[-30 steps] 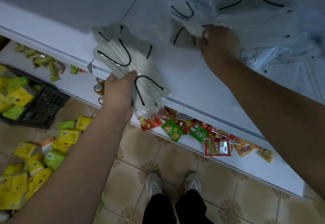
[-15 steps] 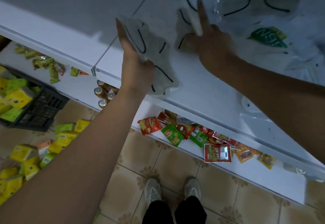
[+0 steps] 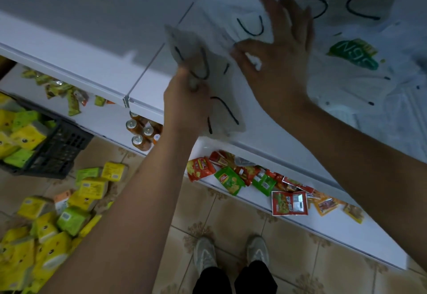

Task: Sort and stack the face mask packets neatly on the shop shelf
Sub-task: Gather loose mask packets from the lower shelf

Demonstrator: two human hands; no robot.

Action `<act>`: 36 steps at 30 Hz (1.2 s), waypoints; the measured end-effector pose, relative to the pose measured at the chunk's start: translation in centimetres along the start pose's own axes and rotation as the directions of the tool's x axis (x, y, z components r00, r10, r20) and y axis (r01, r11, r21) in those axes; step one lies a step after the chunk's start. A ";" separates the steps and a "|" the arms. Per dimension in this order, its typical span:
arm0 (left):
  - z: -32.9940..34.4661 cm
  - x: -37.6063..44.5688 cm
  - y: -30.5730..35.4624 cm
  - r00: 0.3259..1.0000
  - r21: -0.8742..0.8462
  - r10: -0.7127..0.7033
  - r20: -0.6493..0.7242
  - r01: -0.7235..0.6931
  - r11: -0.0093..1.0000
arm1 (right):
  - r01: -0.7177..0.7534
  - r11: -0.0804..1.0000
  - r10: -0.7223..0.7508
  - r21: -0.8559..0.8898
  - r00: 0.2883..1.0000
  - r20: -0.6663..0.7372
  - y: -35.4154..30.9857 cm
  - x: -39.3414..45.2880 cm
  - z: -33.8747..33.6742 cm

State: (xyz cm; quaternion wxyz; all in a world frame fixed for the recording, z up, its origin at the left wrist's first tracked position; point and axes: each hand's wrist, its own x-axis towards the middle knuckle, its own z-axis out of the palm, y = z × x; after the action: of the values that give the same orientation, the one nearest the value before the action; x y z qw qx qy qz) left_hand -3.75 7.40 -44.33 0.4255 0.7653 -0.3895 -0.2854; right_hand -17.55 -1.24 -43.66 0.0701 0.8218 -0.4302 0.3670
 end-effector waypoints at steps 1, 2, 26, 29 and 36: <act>0.1 0.4 0.0 0.996 -0.095 -0.086 0.004 0.086 0.992 | 0.093 0.995 -0.094 0.032 0.995 0.022 -0.8 -0.5 -0.3; -0.2 0.6 0.4 0.982 -0.264 -0.188 0.034 0.190 0.946 | 0.180 0.982 -0.184 0.064 0.980 0.071 -1.3 -1.4 -0.3; 5.3 -1.4 0.1 0.985 -0.489 -0.104 0.138 0.159 0.858 | 0.035 0.720 0.207 -0.693 0.942 0.262 18.6 6.0 -3.4; 4.5 -1.7 0.5 0.977 -0.516 -0.129 0.168 0.198 0.834 | -0.207 0.939 0.256 -0.276 0.954 0.155 14.6 5.4 -5.7; 4.0 -1.3 2.1 0.952 -0.722 -0.152 0.265 0.300 0.624 | -0.547 0.753 0.322 0.367 0.792 0.518 4.9 1.4 -7.9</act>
State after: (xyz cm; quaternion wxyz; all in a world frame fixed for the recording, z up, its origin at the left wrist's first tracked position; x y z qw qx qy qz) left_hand -8.22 6.08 -44.23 0.6285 0.5331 -0.1723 -0.5395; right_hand -25.06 -1.78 -38.00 -0.3292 0.7435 -0.5083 0.2836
